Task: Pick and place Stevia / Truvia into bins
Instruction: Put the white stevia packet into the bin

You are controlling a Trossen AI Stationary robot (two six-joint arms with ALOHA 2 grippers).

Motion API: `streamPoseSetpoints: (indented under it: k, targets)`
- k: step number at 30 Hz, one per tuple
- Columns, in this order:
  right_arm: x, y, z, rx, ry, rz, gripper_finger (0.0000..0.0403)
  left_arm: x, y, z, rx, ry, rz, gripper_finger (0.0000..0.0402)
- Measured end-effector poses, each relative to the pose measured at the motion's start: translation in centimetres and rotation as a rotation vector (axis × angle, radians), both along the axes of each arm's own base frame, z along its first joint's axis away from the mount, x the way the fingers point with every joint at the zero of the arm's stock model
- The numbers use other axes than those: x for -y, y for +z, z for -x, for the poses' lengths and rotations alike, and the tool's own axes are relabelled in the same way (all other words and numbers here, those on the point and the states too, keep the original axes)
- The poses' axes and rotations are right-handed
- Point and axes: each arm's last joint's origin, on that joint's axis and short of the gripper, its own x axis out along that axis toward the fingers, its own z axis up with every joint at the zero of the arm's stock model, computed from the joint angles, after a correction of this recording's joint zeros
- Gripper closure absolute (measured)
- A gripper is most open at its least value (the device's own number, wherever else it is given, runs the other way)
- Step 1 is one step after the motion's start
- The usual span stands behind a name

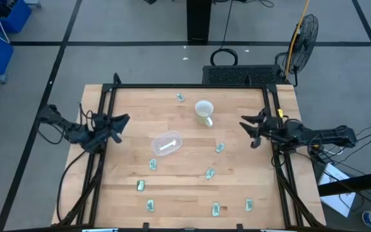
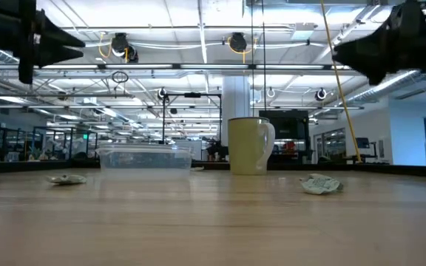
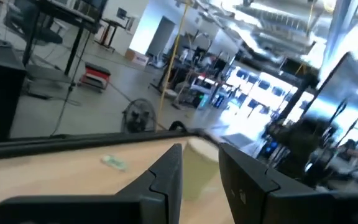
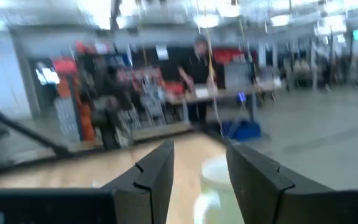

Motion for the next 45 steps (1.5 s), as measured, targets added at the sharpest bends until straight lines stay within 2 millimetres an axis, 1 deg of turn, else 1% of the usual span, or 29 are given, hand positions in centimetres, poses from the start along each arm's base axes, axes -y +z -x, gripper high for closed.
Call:
streamPoseSetpoints:
  k: [3, 6, 7, 10, 13, 16, 19, 22, 24, 27, 29, 35, 39, 42, 45]
  targets:
    - [0.1, -0.3, -0.7, -0.038, -0.018, -0.005, 0.0261, -0.5, 1.5, 0.0, -0.034, 0.01, -0.04, 0.0302]
    - [0.4, -0.1, -1.6, -0.019, -0.04, -0.013, 0.0261, -0.9, 3.0, -0.3, -0.139, 0.017, -0.097, 0.0319]
    - [0.5, -0.1, -1.9, -0.039, -0.053, -0.004, 0.0261, -1.0, 3.3, -0.6, -0.184, 0.021, -0.107, 0.0326]
    - [1.1, 0.8, -3.6, -0.171, -0.093, 0.008, 0.0261, -1.1, 3.5, -2.0, -0.312, 0.013, -0.132, 0.0342]
    - [1.8, 1.9, -5.9, -0.333, -0.084, 0.006, 0.0261, -1.5, 3.3, -4.2, -0.409, -0.009, -0.136, 0.0343]
    - [2.1, 2.6, -8.2, -0.442, -0.021, 0.021, 0.0261, -2.3, 3.0, -6.6, -0.503, -0.039, -0.108, 0.0329]
    - [2.2, 3.6, -9.8, -0.473, 0.01, 0.066, 0.0261, -3.5, 2.6, -8.7, -0.606, -0.018, -0.112, 0.03]
    - [1.9, 4.5, -10.3, -0.486, 0.027, 0.087, 0.0261, -5.2, 2.8, -10.7, -0.668, 0.032, -0.144, 0.0264]
    - [1.7, 5.0, -10.1, -0.488, 0.039, 0.091, 0.0261, -6.4, 2.6, -12.2, -0.694, 0.037, -0.164, 0.0242]
    - [1.5, 5.3, -9.7, -0.477, 0.038, 0.094, 0.0261, -8.6, 1.8, -14.3, -0.698, -0.018, -0.162, 0.0222]
    - [1.6, 5.5, -9.5, -0.472, 0.003, 0.096, 0.0261, -10.2, 0.9, -15.7, -0.681, -0.057, -0.14, 0.0219]
    - [2.0, 5.9, -9.1, -0.467, -0.147, 0.113, 0.0261, -15.1, -3.6, -19.0, -0.727, -0.079, -0.076, 0.0236]
    - [2.0, 5.9, -9.0, -0.48, -0.146, 0.136, 0.0261, -18.0, -6.2, -21.1, -0.768, -0.081, -0.028, 0.0244]
    - [2.0, 5.8, -9.0, -0.491, -0.143, 0.159, 0.0261, -19.6, -7.5, -22.9, -0.785, -0.108, -0.001, 0.0242]
    - [2.0, 5.7, -9.0, -0.503, -0.143, 0.158, 0.0261, -20.2, -8.9, -24.3, -0.818, -0.135, 0.026, 0.0241]
